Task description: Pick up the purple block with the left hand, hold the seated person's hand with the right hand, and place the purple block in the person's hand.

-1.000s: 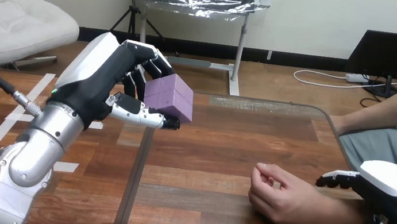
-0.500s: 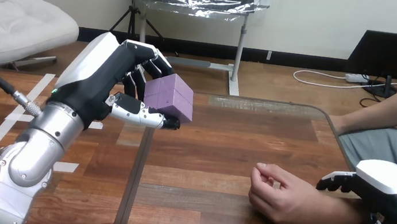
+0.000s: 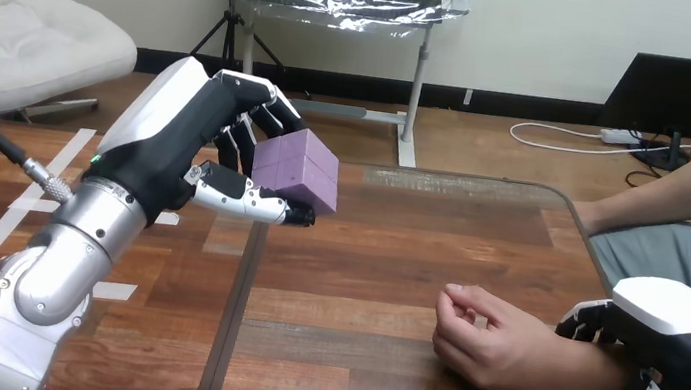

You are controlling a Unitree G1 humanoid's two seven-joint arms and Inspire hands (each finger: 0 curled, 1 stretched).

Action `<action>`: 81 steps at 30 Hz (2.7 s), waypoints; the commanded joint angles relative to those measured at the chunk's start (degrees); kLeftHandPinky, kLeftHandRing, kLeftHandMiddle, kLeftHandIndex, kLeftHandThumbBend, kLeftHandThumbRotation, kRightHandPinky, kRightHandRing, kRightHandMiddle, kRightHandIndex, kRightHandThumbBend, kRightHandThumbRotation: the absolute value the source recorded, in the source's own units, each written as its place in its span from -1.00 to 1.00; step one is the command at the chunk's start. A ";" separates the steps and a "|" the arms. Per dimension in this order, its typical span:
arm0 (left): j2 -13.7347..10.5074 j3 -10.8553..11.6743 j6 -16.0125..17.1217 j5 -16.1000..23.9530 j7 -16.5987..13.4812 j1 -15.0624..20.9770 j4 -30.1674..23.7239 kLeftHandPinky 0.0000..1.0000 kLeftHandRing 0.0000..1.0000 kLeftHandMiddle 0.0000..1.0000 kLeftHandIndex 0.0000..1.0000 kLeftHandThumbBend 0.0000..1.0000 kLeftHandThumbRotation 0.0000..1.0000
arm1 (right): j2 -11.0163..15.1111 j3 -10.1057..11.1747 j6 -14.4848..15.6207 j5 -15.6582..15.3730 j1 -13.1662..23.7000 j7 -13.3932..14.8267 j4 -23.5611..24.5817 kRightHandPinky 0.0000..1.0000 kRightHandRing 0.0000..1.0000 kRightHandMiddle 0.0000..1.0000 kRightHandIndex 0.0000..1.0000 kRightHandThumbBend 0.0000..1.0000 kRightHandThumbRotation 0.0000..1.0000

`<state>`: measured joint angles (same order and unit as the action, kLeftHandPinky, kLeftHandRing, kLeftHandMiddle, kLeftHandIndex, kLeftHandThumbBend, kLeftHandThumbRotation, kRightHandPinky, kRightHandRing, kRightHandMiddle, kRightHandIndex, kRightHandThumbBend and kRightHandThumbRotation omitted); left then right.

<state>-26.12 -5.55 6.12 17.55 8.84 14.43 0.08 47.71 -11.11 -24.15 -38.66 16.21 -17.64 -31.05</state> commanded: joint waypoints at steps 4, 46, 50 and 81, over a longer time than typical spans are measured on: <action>0.08 1.88 1.53 -1.20 -0.13 2.03 -0.69 -0.40 -0.27 -0.16 -0.09 0.18 -1.00 | -2.29 -4.18 -1.84 -1.01 1.84 1.12 -4.71 -0.04 0.20 0.32 0.34 0.74 -0.83; 0.52 1.52 2.90 -2.32 -0.02 3.05 3.44 -0.39 -0.26 -0.15 -0.09 0.17 -1.00 | -6.21 -2.84 1.44 8.86 3.41 -0.72 -6.40 -0.26 -0.14 0.00 0.13 0.52 -0.89; 0.77 1.21 2.60 -1.98 -0.13 3.27 3.93 -0.38 -0.26 -0.15 -0.09 0.16 -1.00 | -6.26 -2.51 1.26 9.84 3.53 -0.38 -5.91 -0.23 -0.12 0.01 0.13 0.52 -0.88; 5.25 -0.42 4.24 -1.90 -0.36 6.84 14.77 -0.37 -0.26 -0.15 -0.10 0.12 -1.00 | -7.17 0.10 2.55 15.58 4.73 -1.79 0.31 -0.17 -0.07 0.03 0.12 0.56 -0.75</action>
<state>-21.73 -5.94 8.41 16.28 8.98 16.05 13.03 44.87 -9.23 -22.87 -24.28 20.96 -17.93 -31.14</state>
